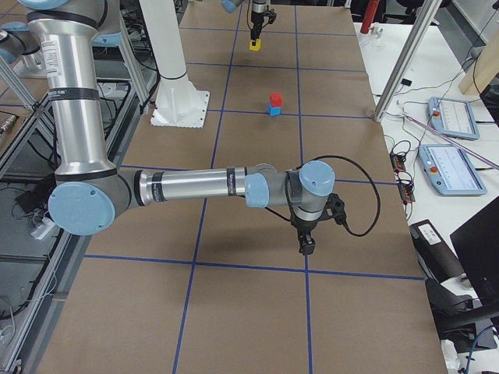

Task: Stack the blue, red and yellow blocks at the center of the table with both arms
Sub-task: 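Carry the yellow block with the left gripper above the red cube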

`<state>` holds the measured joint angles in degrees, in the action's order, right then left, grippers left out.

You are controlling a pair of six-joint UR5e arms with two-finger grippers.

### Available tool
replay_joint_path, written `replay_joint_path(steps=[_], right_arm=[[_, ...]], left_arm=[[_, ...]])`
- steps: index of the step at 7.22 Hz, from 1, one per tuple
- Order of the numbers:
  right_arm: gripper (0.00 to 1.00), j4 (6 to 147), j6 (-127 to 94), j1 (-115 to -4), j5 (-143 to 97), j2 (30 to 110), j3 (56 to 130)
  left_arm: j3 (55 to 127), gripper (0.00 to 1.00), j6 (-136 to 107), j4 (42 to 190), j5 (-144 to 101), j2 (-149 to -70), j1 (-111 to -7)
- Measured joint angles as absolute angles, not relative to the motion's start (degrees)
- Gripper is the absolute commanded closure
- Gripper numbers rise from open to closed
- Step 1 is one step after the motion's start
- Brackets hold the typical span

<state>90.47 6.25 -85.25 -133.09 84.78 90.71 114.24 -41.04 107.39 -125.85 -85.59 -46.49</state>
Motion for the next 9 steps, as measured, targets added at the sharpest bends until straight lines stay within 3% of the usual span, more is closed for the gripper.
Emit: replay_joint_path(steps=[2, 4, 8, 9], right_arm=[[0.0, 90.4, 6.2, -85.3, -133.1, 84.8, 90.7], [0.0, 90.4, 6.2, -85.3, -133.2, 84.7, 90.7], [0.0, 90.4, 6.2, -85.3, -133.2, 84.3, 90.7], [0.0, 90.4, 6.2, -85.3, -133.2, 84.3, 90.6]], left_arm=[[114.8, 1.0, -47.7, 86.8, -123.2, -103.9, -46.9], [111.8, 1.0, -58.2, 76.2, -122.1, -119.3, -44.6], [90.7, 0.99, -73.1, 77.6, -118.6, -142.3, -38.3], [87.6, 0.89, -74.0, 79.6, -118.3, -144.0, -37.7]])
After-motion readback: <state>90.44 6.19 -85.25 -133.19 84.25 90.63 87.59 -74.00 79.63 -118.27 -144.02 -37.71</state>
